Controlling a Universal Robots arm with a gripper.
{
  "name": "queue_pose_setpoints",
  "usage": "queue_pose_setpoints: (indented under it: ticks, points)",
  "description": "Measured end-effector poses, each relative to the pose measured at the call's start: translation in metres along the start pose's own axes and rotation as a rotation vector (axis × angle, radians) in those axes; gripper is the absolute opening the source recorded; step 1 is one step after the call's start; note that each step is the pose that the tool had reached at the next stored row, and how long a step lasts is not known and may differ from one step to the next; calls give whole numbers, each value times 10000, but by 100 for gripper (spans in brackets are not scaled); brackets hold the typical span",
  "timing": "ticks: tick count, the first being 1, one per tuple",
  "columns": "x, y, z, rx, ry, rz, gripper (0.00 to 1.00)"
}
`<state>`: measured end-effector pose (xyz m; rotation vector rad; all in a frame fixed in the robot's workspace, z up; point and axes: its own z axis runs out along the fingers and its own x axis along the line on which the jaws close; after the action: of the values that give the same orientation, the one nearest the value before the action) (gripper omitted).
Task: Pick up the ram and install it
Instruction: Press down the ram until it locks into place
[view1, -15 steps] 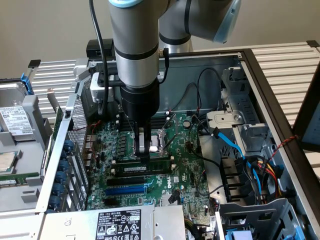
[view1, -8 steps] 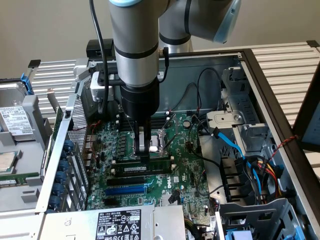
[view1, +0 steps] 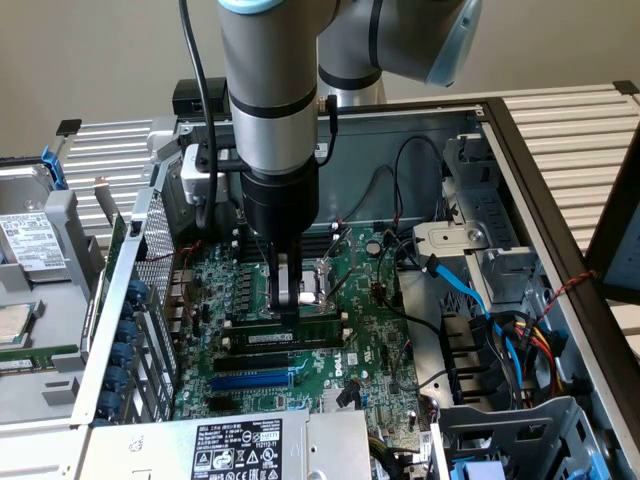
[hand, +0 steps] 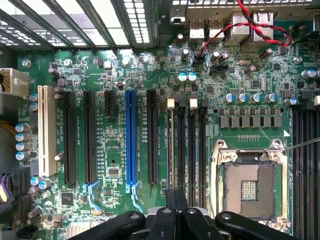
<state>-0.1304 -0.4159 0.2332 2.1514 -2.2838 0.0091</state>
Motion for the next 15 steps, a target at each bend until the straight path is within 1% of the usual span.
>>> queue_pose_setpoints:
  ticks: [10,12,15]
  points:
    - [0,0,2,0,-2,0,11]
    - [0,0,7,1,-44,0,11]
    - [0,0,6,0,-46,0,11]
